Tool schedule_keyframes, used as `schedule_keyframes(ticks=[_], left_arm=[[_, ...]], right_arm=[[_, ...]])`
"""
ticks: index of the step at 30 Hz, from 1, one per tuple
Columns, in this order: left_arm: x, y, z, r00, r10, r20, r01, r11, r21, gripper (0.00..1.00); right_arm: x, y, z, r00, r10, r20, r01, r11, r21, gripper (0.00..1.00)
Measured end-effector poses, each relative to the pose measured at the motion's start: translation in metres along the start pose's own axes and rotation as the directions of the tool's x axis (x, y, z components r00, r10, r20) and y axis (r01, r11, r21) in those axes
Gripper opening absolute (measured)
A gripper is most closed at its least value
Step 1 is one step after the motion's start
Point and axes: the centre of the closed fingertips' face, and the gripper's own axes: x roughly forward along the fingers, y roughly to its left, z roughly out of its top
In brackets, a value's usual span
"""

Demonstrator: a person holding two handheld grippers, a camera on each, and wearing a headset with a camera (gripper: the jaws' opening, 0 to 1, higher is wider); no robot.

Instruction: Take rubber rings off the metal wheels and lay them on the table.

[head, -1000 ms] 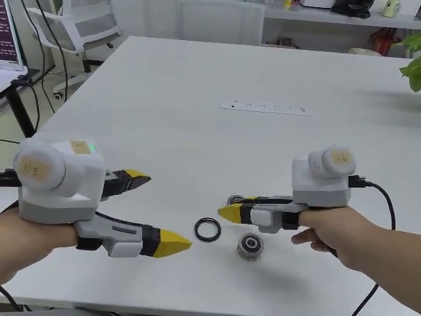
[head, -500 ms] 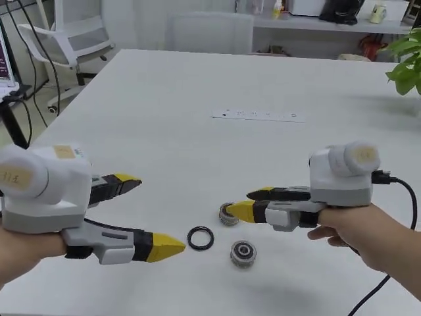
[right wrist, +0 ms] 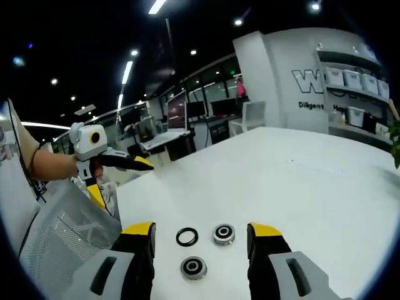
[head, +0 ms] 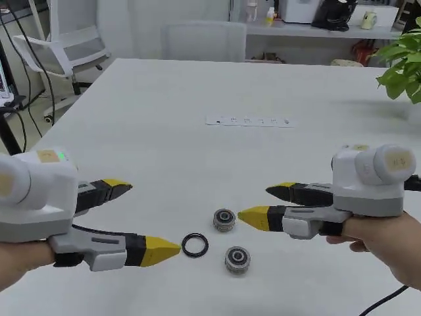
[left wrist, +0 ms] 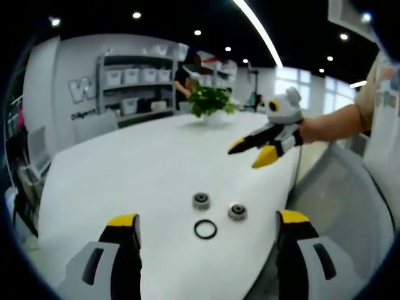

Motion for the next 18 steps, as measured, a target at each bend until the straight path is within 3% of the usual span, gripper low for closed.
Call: schedule_keyframes(ticks=[9,18], left_arm=[[-0.013,-0.001,0.003,0.9994,0.034,0.009,-0.034,0.999,-0.009,0.92],[-0.018,-0.01,-0.003,0.9991,0.041,-0.004,-0.041,0.999,0.001,0.96]], right_arm=[[-0.024,0.002,-0.005,0.9994,-0.034,-0.01,0.034,0.998,-0.053,0.67],[-0.04,0.003,-0.015,0.997,-0.066,-0.041,0.061,0.992,-0.107,0.74]])
